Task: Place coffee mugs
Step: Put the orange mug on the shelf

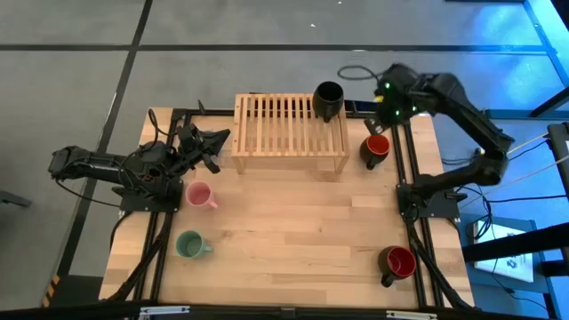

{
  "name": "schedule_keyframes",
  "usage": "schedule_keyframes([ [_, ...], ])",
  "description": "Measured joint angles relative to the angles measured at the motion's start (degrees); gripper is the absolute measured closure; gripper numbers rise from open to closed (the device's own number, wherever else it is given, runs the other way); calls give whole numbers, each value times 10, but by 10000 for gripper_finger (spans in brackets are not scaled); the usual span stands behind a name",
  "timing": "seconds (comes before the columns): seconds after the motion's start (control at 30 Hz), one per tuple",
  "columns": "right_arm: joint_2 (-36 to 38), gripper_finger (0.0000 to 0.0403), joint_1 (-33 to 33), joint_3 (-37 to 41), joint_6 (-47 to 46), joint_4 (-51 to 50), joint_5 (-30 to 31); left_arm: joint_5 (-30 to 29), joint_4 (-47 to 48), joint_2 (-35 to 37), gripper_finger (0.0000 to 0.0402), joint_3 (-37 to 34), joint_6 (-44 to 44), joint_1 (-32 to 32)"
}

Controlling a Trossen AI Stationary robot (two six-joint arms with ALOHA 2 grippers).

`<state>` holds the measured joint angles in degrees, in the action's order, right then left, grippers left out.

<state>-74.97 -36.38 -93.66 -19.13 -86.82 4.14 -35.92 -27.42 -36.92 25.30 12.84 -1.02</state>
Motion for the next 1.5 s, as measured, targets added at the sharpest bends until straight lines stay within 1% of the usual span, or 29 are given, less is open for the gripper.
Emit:
schedule_keyframes([
  [0.13,41,259,0,116,-28,54,-12,0,0,0,401,0,0,0],
  [0.23,48,233,0,183,-38,74,-9,0,0,0,401,0,0,0],
  [0.3,47,222,0,222,-42,85,-7,0,0,0,401,0,0,0],
  [0.47,46,218,0,320,-43,156,-22,0,16,0,401,0,1,0],
  [0.6,46,224,0,376,-35,213,-16,0,25,0,401,0,1,0],
  [0.8,46,228,0,420,-29,287,13,0,25,0,401,0,2,0],
  [0.97,46,228,0,421,1,289,16,0,25,0,401,0,2,0],
  [1.13,46,229,0,421,25,293,49,0,25,0,401,0,2,0],
  [1.27,46,229,0,428,32,314,49,0,25,0,401,0,2,0],
  [1.33,46,229,0,454,39,337,50,0,25,0,401,0,2,0],
  [1.5,46,229,0,504,28,340,27,0,25,0,401,0,2,0],
])
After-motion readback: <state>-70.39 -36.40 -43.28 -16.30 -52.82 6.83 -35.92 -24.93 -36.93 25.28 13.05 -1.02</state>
